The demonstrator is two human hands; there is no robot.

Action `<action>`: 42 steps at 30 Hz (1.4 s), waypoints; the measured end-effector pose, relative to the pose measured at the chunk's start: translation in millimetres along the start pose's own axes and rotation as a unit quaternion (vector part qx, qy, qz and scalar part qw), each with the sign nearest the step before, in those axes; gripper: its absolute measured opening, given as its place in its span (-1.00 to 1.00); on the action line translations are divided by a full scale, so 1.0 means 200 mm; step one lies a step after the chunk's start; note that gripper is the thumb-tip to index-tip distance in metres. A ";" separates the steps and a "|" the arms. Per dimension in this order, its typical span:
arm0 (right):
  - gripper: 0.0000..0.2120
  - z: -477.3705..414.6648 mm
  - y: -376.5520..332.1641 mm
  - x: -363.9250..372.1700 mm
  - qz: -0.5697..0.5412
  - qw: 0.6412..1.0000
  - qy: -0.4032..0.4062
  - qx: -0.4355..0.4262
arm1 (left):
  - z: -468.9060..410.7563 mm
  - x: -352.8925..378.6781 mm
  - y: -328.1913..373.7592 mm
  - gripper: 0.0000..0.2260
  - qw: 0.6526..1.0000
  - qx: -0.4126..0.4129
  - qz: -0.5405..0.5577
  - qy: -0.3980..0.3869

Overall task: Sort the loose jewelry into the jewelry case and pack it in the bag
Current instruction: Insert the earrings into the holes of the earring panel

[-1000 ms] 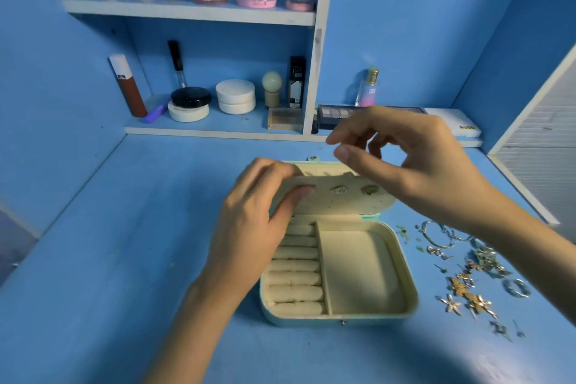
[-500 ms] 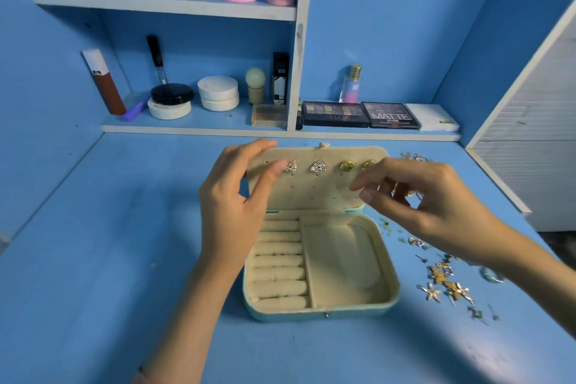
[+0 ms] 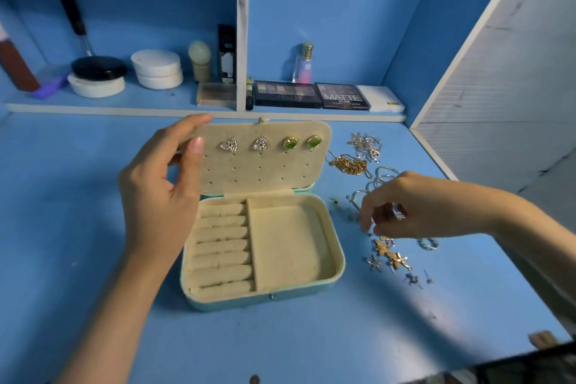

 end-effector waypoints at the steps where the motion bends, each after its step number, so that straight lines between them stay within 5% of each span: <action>1: -0.86 0.01 0.02 0.01 0.009 1.000 -0.019 0.017 | 0.00 0.00 -0.01 -0.79 1.000 -0.003 0.004 -0.001; 9: -0.92 0.05 0.13 0.10 0.091 0.982 -0.137 0.095 | 0.00 0.00 -0.01 -0.77 1.000 -0.014 0.007 -0.005; 13: -0.87 0.00 0.16 0.14 0.182 0.976 -0.113 0.044 | 0.01 0.00 -0.01 -0.78 1.000 -0.021 0.008 -0.006; 26: -0.92 0.01 0.11 0.10 0.178 0.977 -0.096 0.070 | 0.01 0.00 0.00 -0.77 1.000 -0.020 0.005 -0.008; 33: -0.93 0.02 -0.13 -0.09 0.018 0.998 0.064 -0.023 | 0.00 0.00 0.00 -0.78 1.000 -0.023 -0.002 -0.008; 42: -0.84 -0.12 -0.52 -0.16 0.010 0.951 0.223 -0.213 | 0.00 -0.01 0.00 -0.78 0.999 -0.030 -0.013 0.002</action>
Point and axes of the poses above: each hand's wrist, its own z-axis away from the middle knuckle, its own x-axis out of the palm, y = z × x, the point moved 7 cm from there along -z, towards the middle knuckle, and after that the axes turned 9 degrees about -y, right-handed, at the moved point
